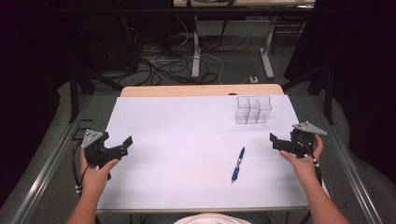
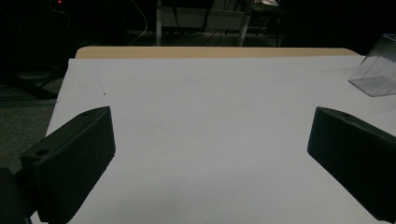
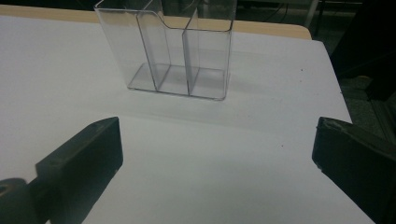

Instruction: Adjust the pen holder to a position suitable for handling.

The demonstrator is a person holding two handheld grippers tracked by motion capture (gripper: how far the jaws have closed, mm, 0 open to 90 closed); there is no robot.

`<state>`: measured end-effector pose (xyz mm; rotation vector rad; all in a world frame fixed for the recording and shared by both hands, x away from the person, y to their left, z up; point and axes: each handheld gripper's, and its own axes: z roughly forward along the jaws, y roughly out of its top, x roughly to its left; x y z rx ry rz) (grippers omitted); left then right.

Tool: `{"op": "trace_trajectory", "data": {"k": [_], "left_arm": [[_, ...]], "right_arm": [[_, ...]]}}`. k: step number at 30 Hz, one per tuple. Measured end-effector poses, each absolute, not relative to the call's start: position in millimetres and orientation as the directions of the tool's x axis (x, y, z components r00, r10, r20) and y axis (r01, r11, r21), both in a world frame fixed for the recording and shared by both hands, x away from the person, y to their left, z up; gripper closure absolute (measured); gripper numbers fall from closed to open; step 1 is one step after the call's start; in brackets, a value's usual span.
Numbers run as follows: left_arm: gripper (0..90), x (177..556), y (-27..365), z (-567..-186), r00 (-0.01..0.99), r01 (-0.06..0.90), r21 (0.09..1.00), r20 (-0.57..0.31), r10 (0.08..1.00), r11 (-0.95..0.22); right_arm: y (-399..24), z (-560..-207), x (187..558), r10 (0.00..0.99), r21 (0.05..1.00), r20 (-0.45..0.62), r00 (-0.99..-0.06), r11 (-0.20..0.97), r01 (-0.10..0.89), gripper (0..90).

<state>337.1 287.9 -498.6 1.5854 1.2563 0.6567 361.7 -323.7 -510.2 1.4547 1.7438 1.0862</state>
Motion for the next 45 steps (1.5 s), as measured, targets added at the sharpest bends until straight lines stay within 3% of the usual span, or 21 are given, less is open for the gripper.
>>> {"op": "trace_trajectory", "data": {"k": [5,12,22,25,39,45], "left_arm": [[0.8,337,286,-499,0.324,0.418,0.909,-0.148,0.935,-0.001],[1.0,337,286,-499,0.327,0.422,0.907,-0.143,0.934,-0.009],[2.0,338,288,-501,0.308,0.433,0.901,-0.143,0.940,-0.005],[2.3,338,288,-501,0.304,0.433,0.901,-0.146,0.942,0.000],[3.1,339,287,-502,0.304,0.448,0.894,-0.142,0.942,-0.010],[3.1,340,288,-503,0.303,0.449,0.893,-0.141,0.942,-0.011]], "right_arm": [[-327,-508,361,0.980,0.886,0.009,-0.199,0.084,0.456,12.2],[-335,-507,368,0.981,0.896,0.001,-0.196,0.086,0.435,18.2],[-350,-497,388,0.982,0.920,0.027,-0.187,0.049,0.388,39.9],[-350,-494,398,0.981,0.916,-0.012,-0.193,0.089,0.392,47.2],[-342,-470,432,0.968,0.866,-0.063,-0.241,0.174,0.469,52.0],[-339,-458,449,0.964,0.859,-0.043,-0.264,0.171,0.483,59.5]]}}
